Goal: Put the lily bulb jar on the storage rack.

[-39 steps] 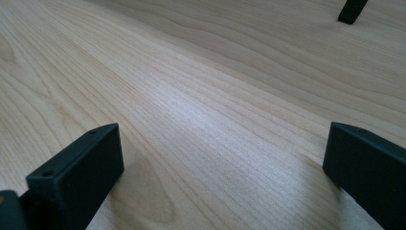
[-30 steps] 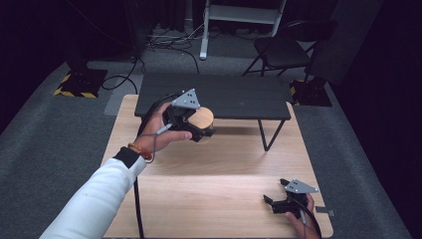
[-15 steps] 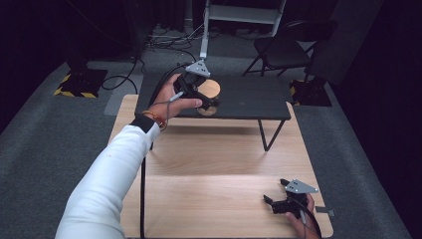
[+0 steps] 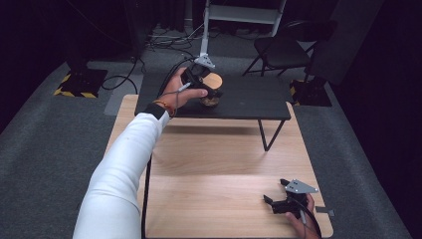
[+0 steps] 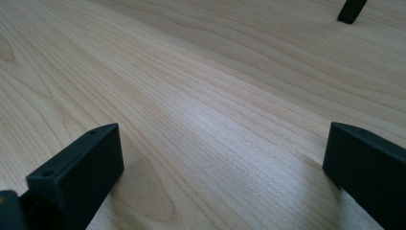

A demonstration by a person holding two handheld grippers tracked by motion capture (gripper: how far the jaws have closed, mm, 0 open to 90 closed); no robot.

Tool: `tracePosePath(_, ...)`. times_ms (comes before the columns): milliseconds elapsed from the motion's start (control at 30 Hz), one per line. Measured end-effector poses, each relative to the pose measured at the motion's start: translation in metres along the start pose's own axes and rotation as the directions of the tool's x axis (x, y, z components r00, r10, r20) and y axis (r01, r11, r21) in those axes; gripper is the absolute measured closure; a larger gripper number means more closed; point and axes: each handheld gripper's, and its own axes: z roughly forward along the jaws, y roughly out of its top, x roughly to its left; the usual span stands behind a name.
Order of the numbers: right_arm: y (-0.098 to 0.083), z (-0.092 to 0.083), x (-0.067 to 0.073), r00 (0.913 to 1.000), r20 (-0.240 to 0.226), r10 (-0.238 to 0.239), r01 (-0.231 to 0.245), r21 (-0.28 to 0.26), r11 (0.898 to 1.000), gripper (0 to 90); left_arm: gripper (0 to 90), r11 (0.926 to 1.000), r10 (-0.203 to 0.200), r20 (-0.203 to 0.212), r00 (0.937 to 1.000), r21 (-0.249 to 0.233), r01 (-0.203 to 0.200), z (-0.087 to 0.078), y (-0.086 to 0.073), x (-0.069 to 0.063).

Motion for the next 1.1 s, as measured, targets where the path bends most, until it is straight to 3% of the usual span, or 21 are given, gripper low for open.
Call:
tracePosePath(267, 0.000, 0.000, 0.000, 1.0000, 0.000, 0.000, 0.000, 0.000, 1.000, 0.0, 25.0, 0.9969, -0.051, 0.019, 0.9985, -0.058, 0.052, 0.003, -0.016, 0.008)
tracePosePath(467, 0.000, 0.000, 0.000, 1.0000, 0.000, 0.000, 0.000, 0.000, 1.000, 0.0, 12.1, 0.9930, -0.082, 0.017, 0.9965, -0.083, 0.083, -0.005, -0.023, 0.004)
tracePosePath(533, 0.000, 0.000, 0.000, 1.0000, 0.000, 0.000, 0.000, 0.000, 1.000, 0.0, 2.6, 0.9894, -0.103, -0.017, 0.9945, -0.105, 0.101, -0.012, -0.024, -0.003)
tracePosePath(567, 0.000, 0.000, 0.000, 1.0000, 0.000, 0.000, 0.000, 0.000, 1.000, 0.0, 1.3, 0.9865, -0.111, -0.010, 0.9938, -0.122, 0.109, -0.017, -0.026, -0.002)
tracePosePath(700, 0.000, 0.000, 0.000, 1.0000, 0.000, 0.000, 0.000, 0.000, 1.000, 0.0, 0.6, 0.9861, -0.098, -0.049, 0.9939, -0.140, 0.091, -0.035, -0.027, -0.012)
tracePosePath(767, 0.000, 0.000, 0.000, 1.0000, 0.000, 0.000, 0.000, 0.000, 1.000, 0.0, 0.6, 0.9848, -0.104, -0.088, 0.9906, -0.149, 0.090, -0.044, -0.029, -0.020)
tracePosePath(800, 0.000, 0.000, 0.000, 1.0000, 0.000, 0.000, 0.000, 0.000, 1.000, 0.0, 0.5, 0.9818, -0.113, -0.099, 0.9887, -0.164, 0.096, -0.049, -0.032, -0.023)
tracePosePath(933, 0.000, 0.000, 0.000, 1.0000, 0.000, 0.000, 0.000, 0.000, 1.000, 0.0, 0.4, 0.9818, -0.107, -0.123, 0.9867, -0.170, 0.085, -0.062, -0.039, -0.033)
tracePosePath(1100, 0.000, 0.000, 0.000, 1.0000, 0.000, 0.000, 0.000, 0.000, 1.000, 0.0, 0.5, 0.9774, -0.092, -0.158, 0.9832, -0.203, 0.058, -0.079, -0.061, -0.057)
